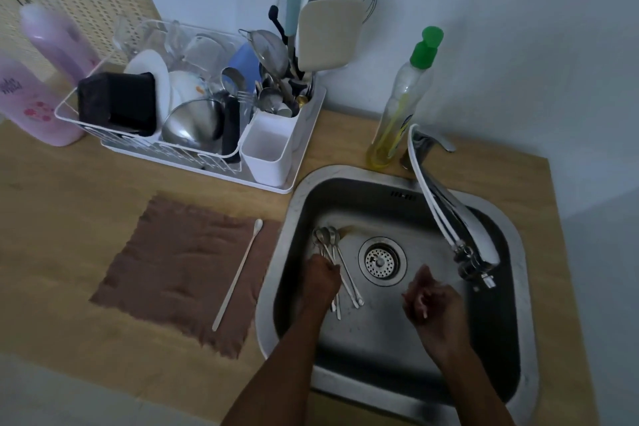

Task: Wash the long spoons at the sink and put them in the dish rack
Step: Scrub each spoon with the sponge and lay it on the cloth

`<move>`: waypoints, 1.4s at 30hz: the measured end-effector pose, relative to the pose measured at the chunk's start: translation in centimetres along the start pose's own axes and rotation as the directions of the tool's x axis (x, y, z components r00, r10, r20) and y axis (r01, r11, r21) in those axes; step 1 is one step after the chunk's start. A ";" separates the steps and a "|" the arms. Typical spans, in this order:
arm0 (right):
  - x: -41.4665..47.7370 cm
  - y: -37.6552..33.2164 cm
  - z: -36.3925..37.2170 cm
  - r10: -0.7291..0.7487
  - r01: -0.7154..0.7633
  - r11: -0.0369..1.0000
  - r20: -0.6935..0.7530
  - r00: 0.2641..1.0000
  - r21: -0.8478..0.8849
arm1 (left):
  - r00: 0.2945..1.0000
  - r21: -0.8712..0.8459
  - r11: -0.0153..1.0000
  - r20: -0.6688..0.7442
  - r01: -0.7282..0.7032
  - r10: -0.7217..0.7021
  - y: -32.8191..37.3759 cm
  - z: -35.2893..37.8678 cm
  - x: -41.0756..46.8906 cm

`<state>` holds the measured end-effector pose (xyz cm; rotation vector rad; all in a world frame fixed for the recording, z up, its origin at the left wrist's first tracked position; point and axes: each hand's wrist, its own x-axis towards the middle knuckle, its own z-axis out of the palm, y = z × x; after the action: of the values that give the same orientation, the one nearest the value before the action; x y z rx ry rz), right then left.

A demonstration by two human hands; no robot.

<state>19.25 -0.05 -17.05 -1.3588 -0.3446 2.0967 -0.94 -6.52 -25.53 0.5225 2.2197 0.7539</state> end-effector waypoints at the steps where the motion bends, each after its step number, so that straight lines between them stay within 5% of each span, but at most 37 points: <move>1: 0.1 0.1 -0.2 0.019 -0.018 1.000 -0.021 1.000 0.016 | 0.998 -0.025 0.998 -0.027 0.052 -0.052 -0.3 0.8 0.9; 6: 0.2 0.5 -0.7 0.070 -0.066 0.996 -0.064 0.995 0.059 | 0.977 -0.094 0.984 -0.135 0.150 -0.162 0.0 2.2 3.0; 11: 0.6 0.8 -0.2 0.080 -0.073 0.993 -0.071 0.994 0.092 | 0.982 -0.094 0.978 -0.036 0.184 -0.188 -0.3 1.8 3.6; 16: 1.7 0.6 1.0 0.066 -0.059 0.980 -0.030 0.997 0.190 | 0.981 -0.039 0.999 0.192 -0.030 0.037 0.8 -1.0 1.7; 22: 0.7 -0.3 2.3 -0.010 0.010 1.000 -0.068 0.998 0.006 | 0.871 -0.082 0.967 0.420 -0.243 0.254 4.0 -3.2 -4.7; 28: -0.7 -1.2 2.1 -0.057 0.054 0.998 -0.077 0.995 -0.045 | 0.807 -0.072 0.914 0.444 -0.400 0.388 6.0 -2.8 -8.6; 33: -1.8 -1.6 1.1 -0.106 0.104 0.994 -0.075 0.992 -0.029 | 0.809 -0.022 0.859 0.324 -0.511 0.489 6.5 -2.7 -9.8; 42: -2.5 -1.4 0.3 -0.127 0.125 0.986 -0.013 0.992 -0.110 | 0.782 0.047 0.823 0.347 -0.565 0.517 7.4 -2.4 -11.3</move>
<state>20.16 -0.40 -14.35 -1.3822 -0.5294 1.9837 5.70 -8.24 -13.63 1.3096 1.8284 0.7212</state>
